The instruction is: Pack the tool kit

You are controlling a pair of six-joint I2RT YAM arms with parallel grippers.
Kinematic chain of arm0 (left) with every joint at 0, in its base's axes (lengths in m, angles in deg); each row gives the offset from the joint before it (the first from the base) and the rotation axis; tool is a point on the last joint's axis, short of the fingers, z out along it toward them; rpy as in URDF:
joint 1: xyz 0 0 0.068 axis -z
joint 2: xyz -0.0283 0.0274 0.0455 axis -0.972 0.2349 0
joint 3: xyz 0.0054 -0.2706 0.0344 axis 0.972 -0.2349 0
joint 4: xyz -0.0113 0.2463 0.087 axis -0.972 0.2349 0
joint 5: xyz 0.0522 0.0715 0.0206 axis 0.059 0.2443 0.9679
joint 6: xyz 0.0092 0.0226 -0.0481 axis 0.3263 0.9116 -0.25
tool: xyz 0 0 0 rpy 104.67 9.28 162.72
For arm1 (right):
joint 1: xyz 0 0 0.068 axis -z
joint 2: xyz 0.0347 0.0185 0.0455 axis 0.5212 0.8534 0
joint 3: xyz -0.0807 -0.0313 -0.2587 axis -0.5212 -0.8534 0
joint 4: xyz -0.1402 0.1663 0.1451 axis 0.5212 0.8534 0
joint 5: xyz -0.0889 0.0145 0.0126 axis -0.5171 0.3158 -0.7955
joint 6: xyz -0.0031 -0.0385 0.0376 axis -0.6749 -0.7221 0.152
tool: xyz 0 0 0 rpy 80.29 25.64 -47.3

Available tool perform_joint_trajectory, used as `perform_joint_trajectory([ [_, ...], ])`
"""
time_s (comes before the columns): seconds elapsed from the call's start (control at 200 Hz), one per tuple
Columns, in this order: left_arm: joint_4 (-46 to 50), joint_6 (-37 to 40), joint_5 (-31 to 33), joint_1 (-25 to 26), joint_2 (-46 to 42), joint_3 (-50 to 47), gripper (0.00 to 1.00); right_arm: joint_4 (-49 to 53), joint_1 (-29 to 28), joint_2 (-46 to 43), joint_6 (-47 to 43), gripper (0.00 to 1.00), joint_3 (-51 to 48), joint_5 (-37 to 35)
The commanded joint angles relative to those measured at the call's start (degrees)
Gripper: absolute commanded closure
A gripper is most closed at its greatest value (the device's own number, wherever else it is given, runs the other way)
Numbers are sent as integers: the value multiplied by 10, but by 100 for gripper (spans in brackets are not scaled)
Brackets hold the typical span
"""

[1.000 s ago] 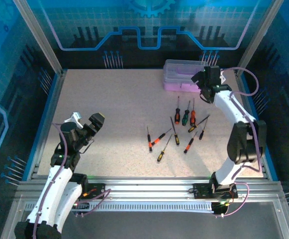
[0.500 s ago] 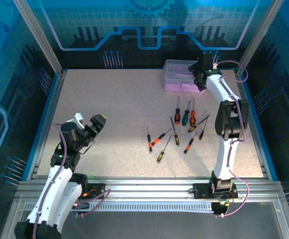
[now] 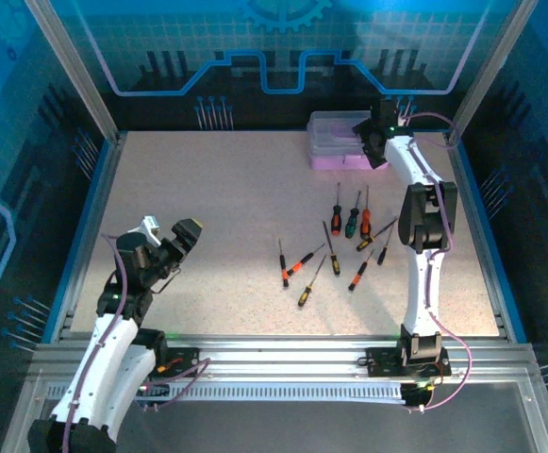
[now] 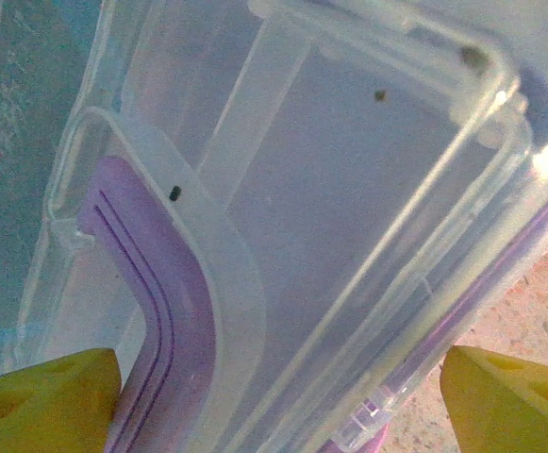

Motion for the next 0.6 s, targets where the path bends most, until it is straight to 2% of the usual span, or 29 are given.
perform_joint_trajectory([
  [0.0,1,-5,9,4,-2,-8,4,50,-8,29,-45,13,25,2],
  [0.16,7,3,12,4,-2,-2,4,49,-16,39,-101,14,29,24],
  [0.59,23,8,15,4,-2,11,4,67,-38,62,-240,16,73,155],
])
